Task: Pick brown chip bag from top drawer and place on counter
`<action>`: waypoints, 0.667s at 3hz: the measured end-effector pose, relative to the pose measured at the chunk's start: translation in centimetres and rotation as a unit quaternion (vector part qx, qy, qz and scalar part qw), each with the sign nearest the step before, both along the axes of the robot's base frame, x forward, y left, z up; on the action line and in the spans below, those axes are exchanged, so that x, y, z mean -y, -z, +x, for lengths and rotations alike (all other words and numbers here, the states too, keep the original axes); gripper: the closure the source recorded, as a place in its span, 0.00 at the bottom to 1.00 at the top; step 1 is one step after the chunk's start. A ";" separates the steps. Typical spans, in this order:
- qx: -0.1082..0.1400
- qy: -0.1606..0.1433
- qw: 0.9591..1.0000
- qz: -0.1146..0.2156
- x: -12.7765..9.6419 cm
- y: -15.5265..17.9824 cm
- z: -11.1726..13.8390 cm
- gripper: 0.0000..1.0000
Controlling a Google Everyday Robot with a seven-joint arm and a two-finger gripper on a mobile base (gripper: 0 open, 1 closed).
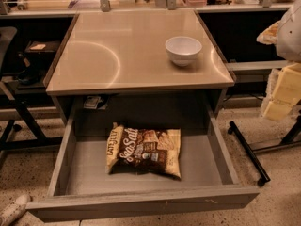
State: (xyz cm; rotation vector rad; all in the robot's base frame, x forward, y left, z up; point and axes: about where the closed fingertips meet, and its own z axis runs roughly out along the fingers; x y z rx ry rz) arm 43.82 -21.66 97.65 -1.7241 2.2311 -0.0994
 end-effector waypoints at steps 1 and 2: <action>0.005 0.004 1.000 -0.002 0.0 -0.1 0.1 0.00; 0.001 0.023 1.000 0.006 -2.0 2.9 1.0 0.00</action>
Offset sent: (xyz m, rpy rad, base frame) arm 0.0246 0.0521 -0.1034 0.0382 0.0571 -0.1140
